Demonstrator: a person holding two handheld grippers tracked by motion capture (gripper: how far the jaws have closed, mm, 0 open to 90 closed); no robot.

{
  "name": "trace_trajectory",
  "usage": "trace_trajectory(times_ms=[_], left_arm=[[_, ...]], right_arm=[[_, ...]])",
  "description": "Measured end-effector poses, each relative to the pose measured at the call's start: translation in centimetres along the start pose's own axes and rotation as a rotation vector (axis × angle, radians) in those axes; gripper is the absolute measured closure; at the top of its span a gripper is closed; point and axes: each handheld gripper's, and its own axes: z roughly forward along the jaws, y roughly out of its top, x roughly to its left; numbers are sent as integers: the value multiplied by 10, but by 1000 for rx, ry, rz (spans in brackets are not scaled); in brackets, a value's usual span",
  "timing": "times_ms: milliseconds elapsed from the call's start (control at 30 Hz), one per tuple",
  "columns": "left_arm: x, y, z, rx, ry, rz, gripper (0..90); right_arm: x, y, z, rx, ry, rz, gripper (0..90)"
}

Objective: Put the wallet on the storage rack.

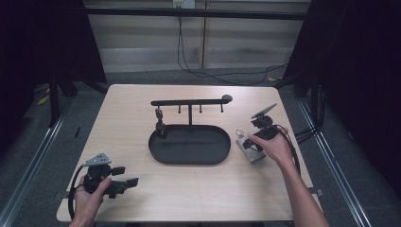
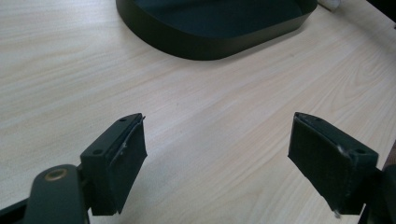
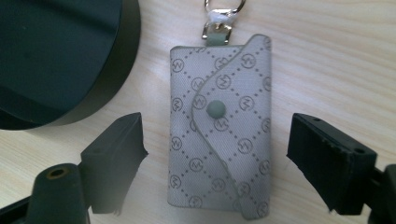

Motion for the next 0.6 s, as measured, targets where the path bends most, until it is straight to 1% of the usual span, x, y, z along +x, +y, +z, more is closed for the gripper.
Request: trace_trajectory(times_ms=[67,167,233,300,367,533,600], left_arm=[[1,1,0,7,1,9,188],[1,1,2,8,-2,3,188],[1,1,3,11,-5,10,188],[0,2,3,12,-5,11,188],[0,2,3,13,-5,11,188],[1,2,3,16,-5,13,188],[1,2,3,17,-5,14,188]], right_arm=[[3,5,6,44,-15,-11,192],[4,11,13,84,-34,-22,217],[3,13,18,94,-27,-4,223],[1,13,23,108,-40,-5,224],[0,13,27,121,-41,-3,231],[3,14,34,132,-51,-12,255],[5,15,36,141,-63,-15,256]])
